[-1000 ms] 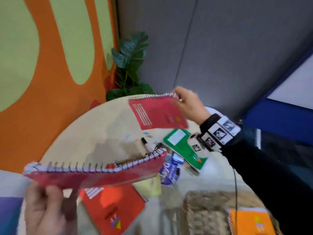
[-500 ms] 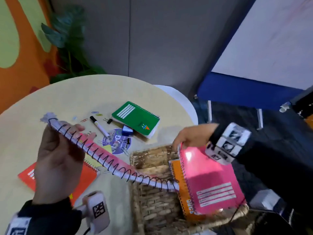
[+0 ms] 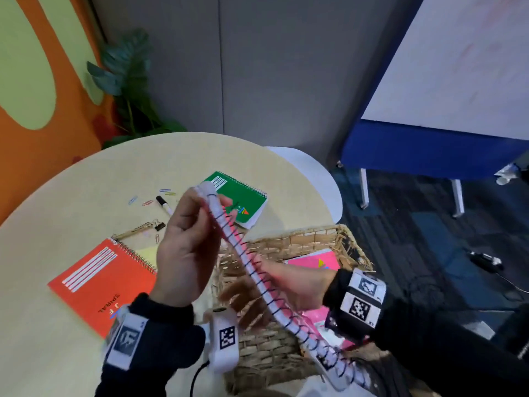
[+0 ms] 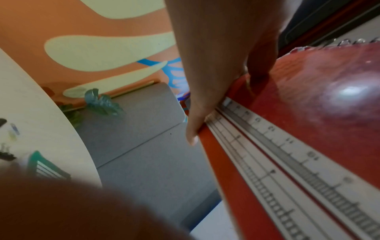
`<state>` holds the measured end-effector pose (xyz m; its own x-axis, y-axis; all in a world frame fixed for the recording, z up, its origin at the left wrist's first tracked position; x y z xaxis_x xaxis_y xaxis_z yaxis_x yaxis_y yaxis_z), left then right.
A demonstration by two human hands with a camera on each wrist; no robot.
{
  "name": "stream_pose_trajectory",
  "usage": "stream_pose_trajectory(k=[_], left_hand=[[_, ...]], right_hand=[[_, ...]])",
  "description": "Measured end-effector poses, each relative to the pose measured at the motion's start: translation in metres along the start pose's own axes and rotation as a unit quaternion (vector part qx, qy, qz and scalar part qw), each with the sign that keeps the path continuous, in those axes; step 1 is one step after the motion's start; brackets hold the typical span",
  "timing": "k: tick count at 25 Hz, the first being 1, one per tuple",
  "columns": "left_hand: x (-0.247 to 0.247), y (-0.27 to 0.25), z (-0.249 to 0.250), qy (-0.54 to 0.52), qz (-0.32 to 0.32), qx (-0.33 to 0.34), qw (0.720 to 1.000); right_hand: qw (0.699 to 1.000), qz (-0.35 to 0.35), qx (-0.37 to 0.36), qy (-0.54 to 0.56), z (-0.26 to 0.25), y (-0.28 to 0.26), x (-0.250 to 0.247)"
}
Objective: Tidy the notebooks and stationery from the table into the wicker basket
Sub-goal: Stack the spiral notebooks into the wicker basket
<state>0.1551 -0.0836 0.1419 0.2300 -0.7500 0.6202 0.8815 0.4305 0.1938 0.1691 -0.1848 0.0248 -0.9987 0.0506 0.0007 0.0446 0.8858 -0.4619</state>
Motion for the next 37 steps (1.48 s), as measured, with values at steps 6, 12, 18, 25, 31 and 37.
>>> stream_pose_trajectory(k=[6, 12, 18, 25, 31, 37], left_hand=[[0.001, 0.018, -0.023, 0.324, -0.048, -0.011, 0.945], [-0.162, -0.007, -0.067, 0.784, -0.036, -0.139, 0.603], [-0.265, -0.034, -0.069, 0.860, -0.042, -0.316, 0.399], [-0.291, -0.024, -0.071, 0.879, -0.142, -0.376, 0.256], [-0.296, -0.011, -0.075, 0.885, -0.171, -0.374, 0.220], [-0.288, 0.001, -0.069, 0.919, -0.187, -0.289, 0.191]], right_hand=[[0.947, 0.042, -0.047, 0.315, 0.040, -0.050, -0.033], [0.918, 0.249, 0.026, 0.307, 0.126, -0.129, -0.107], [0.873, 0.425, 0.127, 0.201, 0.177, -0.150, -0.141], [0.818, 0.382, 0.349, -0.250, 0.180, -0.145, -0.166], [0.764, 0.334, 0.406, -0.374, 0.126, -0.135, -0.160], [0.804, 0.393, 0.195, -0.401, -0.009, -0.034, -0.195]])
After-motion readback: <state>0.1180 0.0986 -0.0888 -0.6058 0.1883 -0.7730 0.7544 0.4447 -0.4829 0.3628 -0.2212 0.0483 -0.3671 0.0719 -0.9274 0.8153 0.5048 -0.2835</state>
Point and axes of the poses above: each hand's wrist, its own y-axis towards the middle knuckle, its own x-axis out of the palm, z = x × y, the point moved 10 cm from there along y, towards the middle knuckle, and after that the axes turned 1 degree about -y, right-handed, at the moved point
